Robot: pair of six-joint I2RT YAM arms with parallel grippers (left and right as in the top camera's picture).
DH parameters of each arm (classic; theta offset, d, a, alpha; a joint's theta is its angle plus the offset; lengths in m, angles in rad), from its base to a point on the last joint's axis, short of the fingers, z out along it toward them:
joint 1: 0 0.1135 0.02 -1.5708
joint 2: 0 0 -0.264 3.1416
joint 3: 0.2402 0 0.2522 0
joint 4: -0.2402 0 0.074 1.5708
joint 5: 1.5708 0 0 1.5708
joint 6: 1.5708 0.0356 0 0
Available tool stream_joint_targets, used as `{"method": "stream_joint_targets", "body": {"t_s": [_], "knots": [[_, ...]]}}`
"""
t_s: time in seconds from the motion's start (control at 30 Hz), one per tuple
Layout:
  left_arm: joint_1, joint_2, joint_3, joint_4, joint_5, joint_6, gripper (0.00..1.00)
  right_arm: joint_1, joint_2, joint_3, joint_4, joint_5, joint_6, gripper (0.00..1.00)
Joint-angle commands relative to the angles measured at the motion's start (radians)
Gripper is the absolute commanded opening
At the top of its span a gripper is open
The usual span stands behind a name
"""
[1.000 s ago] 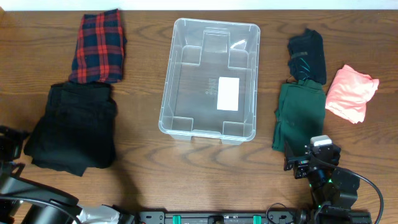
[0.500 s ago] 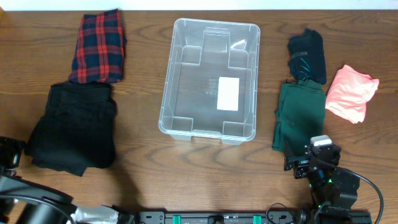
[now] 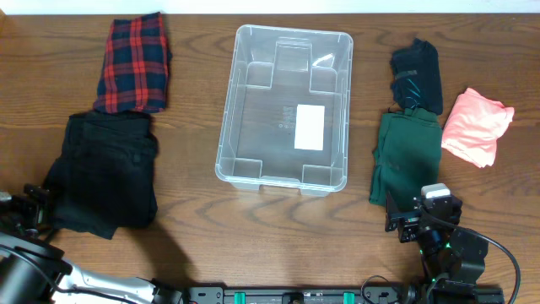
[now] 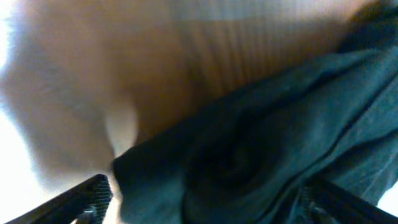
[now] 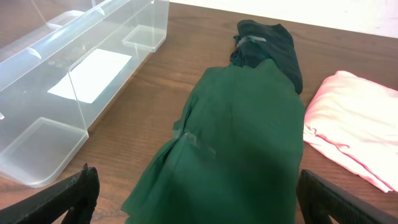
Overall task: Pack container
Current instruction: 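Move left gripper down to the folded black pants and grasp them, then lift the black pants with left gripper and carry over the container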
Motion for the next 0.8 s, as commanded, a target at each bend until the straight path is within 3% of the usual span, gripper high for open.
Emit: {"method": "stream_joint_targets", "body": {"t_s": [0.0, 0.07, 0.13, 0.17, 0.27, 0.37, 0.43, 0.6, 0.77], "knots": [[-0.003, 0.053, -0.009, 0.001, 0.164, 0.117, 0.91, 0.006, -0.003, -0.003, 0.000, -0.007, -0.001, 0.99], [-0.004, 0.062, -0.009, 0.003, 0.246, 0.168, 0.88, 0.006, -0.003, -0.003, 0.000, -0.007, -0.001, 0.99], [-0.005, 0.063, -0.009, 0.011, 0.273, 0.174, 0.78, 0.006, -0.003, -0.003, 0.000, -0.007, -0.001, 0.99], [-0.006, 0.063, -0.009, 0.013, 0.281, 0.174, 0.72, 0.006, -0.003, -0.003, 0.000, -0.007, -0.001, 0.99], [-0.007, 0.063, -0.009, 0.012, 0.335, 0.174, 0.41, 0.006, -0.003, -0.003, 0.000, -0.007, -0.001, 0.99], [-0.008, 0.062, -0.009, 0.001, 0.473, 0.174, 0.21, 0.006, -0.003, -0.003, 0.000, -0.006, -0.001, 0.99], [-0.011, 0.056, -0.008, -0.018, 0.535, 0.174, 0.13, 0.006, -0.003, -0.003, 0.000, -0.007, -0.001, 0.99], [-0.063, -0.031, -0.008, -0.092, 0.610, 0.223, 0.08, 0.006, -0.003, -0.003, 0.000, -0.007, -0.001, 0.99], [-0.181, -0.247, -0.001, -0.114, 0.684, 0.214, 0.06, 0.006, -0.003, -0.003, 0.000, -0.007, -0.001, 0.99]]}}
